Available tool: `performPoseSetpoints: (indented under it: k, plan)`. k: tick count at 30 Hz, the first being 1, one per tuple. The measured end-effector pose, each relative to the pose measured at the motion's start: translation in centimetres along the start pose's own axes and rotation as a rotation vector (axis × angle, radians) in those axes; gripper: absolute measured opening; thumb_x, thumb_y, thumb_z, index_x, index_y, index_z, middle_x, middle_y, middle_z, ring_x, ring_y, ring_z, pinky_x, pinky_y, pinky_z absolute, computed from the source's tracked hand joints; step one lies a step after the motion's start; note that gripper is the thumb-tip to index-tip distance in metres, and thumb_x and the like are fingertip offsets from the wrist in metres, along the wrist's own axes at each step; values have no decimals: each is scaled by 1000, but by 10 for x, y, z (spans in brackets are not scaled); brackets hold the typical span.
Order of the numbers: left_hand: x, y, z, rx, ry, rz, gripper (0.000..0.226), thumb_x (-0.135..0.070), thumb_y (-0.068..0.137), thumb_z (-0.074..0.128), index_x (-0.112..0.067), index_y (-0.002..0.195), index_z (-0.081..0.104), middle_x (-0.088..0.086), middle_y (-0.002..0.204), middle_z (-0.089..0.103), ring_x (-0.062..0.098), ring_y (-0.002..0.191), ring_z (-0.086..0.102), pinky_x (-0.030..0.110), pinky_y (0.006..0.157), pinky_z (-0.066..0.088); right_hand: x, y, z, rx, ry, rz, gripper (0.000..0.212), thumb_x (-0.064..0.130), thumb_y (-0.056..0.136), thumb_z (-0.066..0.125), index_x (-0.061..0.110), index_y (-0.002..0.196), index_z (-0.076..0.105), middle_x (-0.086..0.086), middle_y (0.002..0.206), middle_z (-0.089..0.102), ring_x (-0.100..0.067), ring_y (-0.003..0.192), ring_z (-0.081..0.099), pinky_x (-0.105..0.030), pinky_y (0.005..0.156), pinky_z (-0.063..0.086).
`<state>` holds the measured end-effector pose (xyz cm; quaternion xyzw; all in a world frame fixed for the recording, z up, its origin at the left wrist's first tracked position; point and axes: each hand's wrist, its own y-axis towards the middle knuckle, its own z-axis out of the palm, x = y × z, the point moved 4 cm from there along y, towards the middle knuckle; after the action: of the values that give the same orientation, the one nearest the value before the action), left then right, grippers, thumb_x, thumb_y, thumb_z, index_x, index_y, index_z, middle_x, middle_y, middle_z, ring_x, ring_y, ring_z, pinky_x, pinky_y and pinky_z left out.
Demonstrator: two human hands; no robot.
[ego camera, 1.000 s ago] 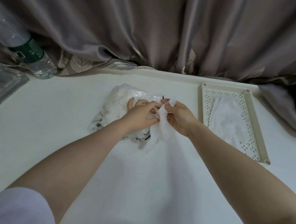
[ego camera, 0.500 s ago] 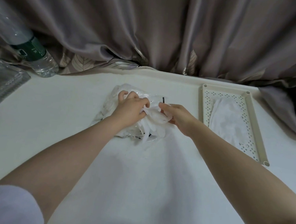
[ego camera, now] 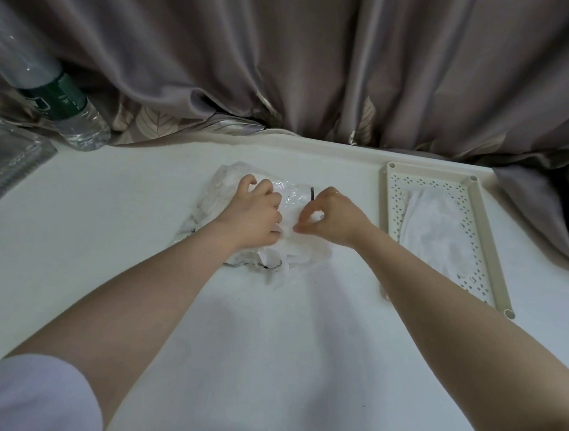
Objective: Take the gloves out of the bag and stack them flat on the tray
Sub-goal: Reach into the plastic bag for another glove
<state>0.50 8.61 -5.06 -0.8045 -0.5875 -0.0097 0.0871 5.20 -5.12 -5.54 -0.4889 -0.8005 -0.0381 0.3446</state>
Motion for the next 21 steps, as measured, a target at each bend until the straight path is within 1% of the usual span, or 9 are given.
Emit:
performPoseSetpoints:
  k: [3, 5, 7, 8, 10, 13, 15, 18, 21]
  plan:
    - [5, -1, 2, 36, 14, -13, 33, -35, 93, 46, -16, 103, 71, -3, 114, 49, 23, 125, 27, 43, 106, -1, -14, -4, -3, 22, -244, 65, 23, 39, 79, 71, 26, 98, 71, 4, 106, 50, -16, 105, 46, -34, 88, 45]
    - [5, 0, 3, 65, 29, 5, 32, -32, 94, 49, -12, 102, 72, 2, 114, 50, 26, 126, 28, 45, 109, -1, -21, -5, -8, -52, -169, 105, 18, 31, 84, 66, 16, 92, 73, -2, 98, 63, -16, 95, 56, -32, 78, 47]
    - [5, -3, 6, 65, 45, 3, 25, -26, 90, 56, -8, 96, 73, 6, 109, 53, 28, 124, 33, 48, 109, 1, -26, -9, -13, -99, 216, 149, 18, 23, 87, 65, 6, 85, 73, -5, 79, 68, -11, 74, 58, -24, 65, 45]
    - [5, -3, 7, 31, 75, 14, 18, -22, 85, 62, -8, 89, 74, 6, 105, 54, 29, 121, 37, 51, 109, 6, -29, -12, -16, -114, 419, 170, 16, 18, 88, 65, 4, 81, 71, 1, 68, 66, -5, 66, 56, -19, 58, 42]
    - [5, -3, 7, -6, 180, 24, 9, -11, 73, 71, -11, 82, 73, 6, 99, 56, 31, 116, 43, 56, 108, 16, -34, -19, -23, -103, 693, 194, 19, 12, 90, 60, 11, 72, 67, 13, 53, 59, 0, 52, 51, -14, 50, 36]
    - [-2, -2, 19, 214, 288, -23, 25, -4, 83, 54, -15, 100, 69, 4, 118, 47, 30, 129, 27, 53, 112, 5, -33, -27, -27, -113, 1069, 174, 30, 9, 89, 50, 15, 60, 53, 9, 48, 51, -6, 45, 47, -18, 46, 33]
    - [-5, 0, 19, 273, 317, -60, 26, -7, 86, 52, -17, 105, 67, 3, 122, 45, 29, 130, 24, 51, 113, 4, -37, -31, -34, -164, 1304, 229, 29, 12, 87, 42, 15, 59, 50, 3, 54, 48, -12, 52, 47, -23, 51, 34]
    - [-6, -4, 13, 256, 119, -149, 33, -21, 87, 50, -19, 119, 59, 1, 126, 44, 26, 131, 24, 47, 113, 4, -40, -41, -38, -158, 1464, 271, 35, 9, 84, 35, 14, 53, 51, 1, 56, 49, -16, 58, 48, -27, 60, 36]
    - [-22, -2, -12, -11, -311, -178, 55, -34, 80, 47, -22, 133, 46, -3, 136, 39, 19, 135, 21, 37, 113, 4, -42, -56, -39, -184, 1562, 350, 26, 11, 67, 42, 12, 45, 56, 0, 53, 54, -17, 58, 52, -28, 63, 39]
